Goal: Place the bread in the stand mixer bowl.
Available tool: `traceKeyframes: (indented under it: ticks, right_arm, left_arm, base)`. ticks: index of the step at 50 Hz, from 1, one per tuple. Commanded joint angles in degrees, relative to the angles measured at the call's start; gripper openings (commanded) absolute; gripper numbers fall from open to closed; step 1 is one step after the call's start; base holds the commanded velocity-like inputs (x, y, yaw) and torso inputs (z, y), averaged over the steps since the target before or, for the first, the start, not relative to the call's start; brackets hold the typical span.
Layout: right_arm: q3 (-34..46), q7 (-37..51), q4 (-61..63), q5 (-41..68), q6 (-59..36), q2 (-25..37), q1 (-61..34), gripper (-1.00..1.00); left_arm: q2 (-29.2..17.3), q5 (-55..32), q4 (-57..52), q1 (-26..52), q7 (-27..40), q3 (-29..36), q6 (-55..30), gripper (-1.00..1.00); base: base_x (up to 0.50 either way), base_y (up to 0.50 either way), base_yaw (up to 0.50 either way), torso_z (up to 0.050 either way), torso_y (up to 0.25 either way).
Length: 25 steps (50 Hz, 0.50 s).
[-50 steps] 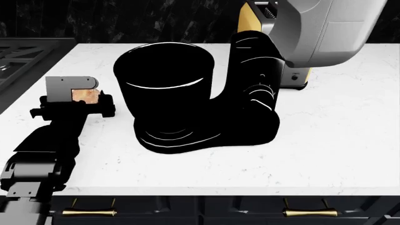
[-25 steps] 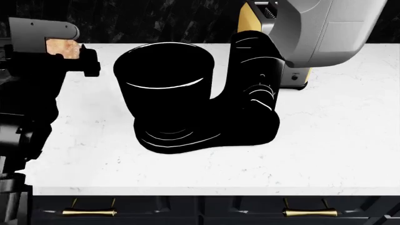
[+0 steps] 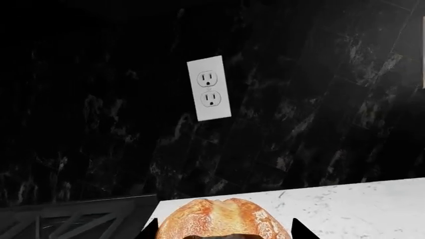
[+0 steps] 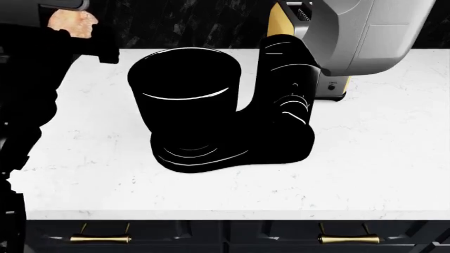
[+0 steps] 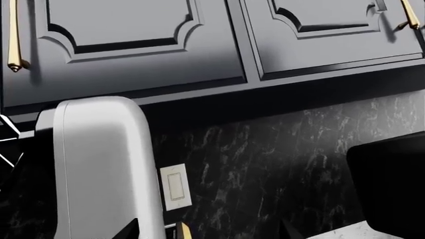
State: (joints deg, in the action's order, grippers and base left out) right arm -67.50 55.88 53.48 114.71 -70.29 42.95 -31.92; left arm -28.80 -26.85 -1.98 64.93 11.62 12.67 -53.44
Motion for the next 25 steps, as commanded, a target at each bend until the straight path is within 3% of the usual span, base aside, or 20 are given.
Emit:
traceKeyframes:
  ticks: [1,16,25]
  right_arm:
    - [-0.6,-0.6,0.0,-0.2,-0.2,-0.6,0.4,1.0]
    - [-0.8,-1.4,-0.1,-1.2,-0.8,-1.4,0.6,1.0]
    - [-0.3,-1.4,0.0,-1.3,-0.5,-1.4,0.5,1.0]
  left_arm:
    - [0.2,-3.4,-4.8,-1.3,0.5,-1.0,-2.6,-1.0]
    - [-0.4,-5.5,-8.4,-3.1,0.3,-2.2,-3.7,-1.0]
    - [-0.2,-6.4,-8.3,-0.1,0.4,-2.6,-5.2,-1.0]
  base:
    - [0.0,0.0,0.0,0.0,0.0]
    - [0.0,0.0,0.0,0.0,0.0]
    - [0.0,0.0,0.0,0.0,0.0]
